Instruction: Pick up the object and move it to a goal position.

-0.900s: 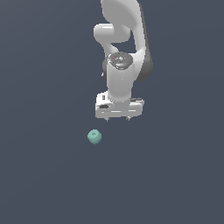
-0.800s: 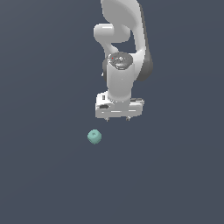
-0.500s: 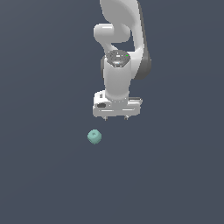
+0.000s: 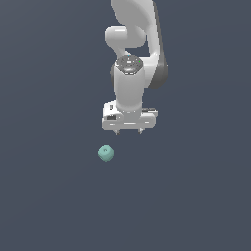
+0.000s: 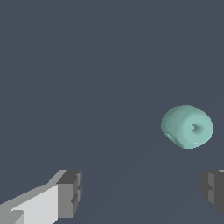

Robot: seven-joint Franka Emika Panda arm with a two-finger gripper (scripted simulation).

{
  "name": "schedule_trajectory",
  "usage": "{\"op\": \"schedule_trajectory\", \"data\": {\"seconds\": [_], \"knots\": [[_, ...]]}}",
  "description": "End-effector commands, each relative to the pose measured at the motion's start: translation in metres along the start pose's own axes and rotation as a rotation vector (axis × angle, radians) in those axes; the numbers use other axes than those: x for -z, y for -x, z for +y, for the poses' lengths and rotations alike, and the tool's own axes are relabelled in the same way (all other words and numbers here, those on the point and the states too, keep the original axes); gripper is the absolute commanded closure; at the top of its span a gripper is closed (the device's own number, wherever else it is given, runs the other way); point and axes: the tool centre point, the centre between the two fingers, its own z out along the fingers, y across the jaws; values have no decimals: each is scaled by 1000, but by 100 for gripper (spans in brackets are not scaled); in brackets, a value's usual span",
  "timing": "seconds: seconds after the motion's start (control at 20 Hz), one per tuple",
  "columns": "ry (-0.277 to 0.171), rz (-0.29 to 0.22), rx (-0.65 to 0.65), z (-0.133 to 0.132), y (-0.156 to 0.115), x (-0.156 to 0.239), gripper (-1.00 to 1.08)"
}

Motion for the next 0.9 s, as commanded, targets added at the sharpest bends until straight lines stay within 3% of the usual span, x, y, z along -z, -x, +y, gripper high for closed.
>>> {"op": "schedule_trajectory", "data": {"seconds": [0.0,0.85], "knots": [[1,-1,15,2,-1,-2,-92],[11,-11,308,43,-13,-31,-92]]}}
